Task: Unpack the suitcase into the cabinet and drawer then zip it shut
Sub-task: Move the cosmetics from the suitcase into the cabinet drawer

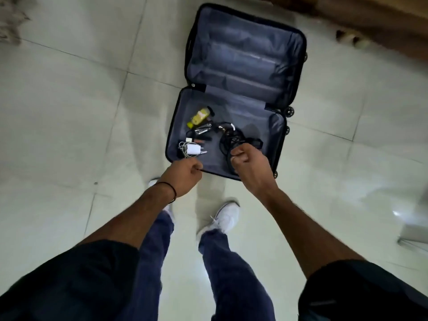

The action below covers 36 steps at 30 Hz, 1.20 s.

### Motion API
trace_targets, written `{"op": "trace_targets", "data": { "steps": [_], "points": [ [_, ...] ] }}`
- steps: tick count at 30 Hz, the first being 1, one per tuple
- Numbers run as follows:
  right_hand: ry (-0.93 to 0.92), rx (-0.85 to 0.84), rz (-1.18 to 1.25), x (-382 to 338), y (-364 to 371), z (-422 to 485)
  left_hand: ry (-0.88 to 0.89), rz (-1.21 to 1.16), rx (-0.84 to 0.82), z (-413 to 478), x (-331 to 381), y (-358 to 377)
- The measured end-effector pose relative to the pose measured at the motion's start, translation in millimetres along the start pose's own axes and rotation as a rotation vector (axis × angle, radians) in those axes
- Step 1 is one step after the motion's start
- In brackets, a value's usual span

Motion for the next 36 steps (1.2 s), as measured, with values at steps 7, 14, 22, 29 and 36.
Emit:
{"op": "trace_targets", "data": {
  "steps": [7,14,22,29,36],
  "points": [
    [-0.278,0.08,-0.218,33.9,148.0,211.9,0.021,-0.009,0.137,207.8,-124.0,33.8],
    [-0.696,0.11,-0.579,32.2,225.5,372.8,0.156,0.087,0.29,318.6,-211.2,54.3],
    [-0.964,0.055,-1.211,3.0,246.1,427.7,0.397,0.275,0.551,335.0,-211.1,54.7],
    [-0.825,0.253,-0.868,5.8,193.7,419.0,0.285,0.533,0.463,344.9,-183.4,49.6],
    [-0.467,0.254,-0.322,49.2,117.0,404.0,0.438,0.587,0.306,341.6,-167.2,77.6]
  ]
}}
Point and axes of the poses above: each hand's wrist, its own z-axis towards the middle knuckle, its own y-axis out of the palm, x = y × z, the point moved 5 cm from there along z, towards the middle knuckle, and after that the axes turned 12 degrees about -z, right-handed, at the moved point
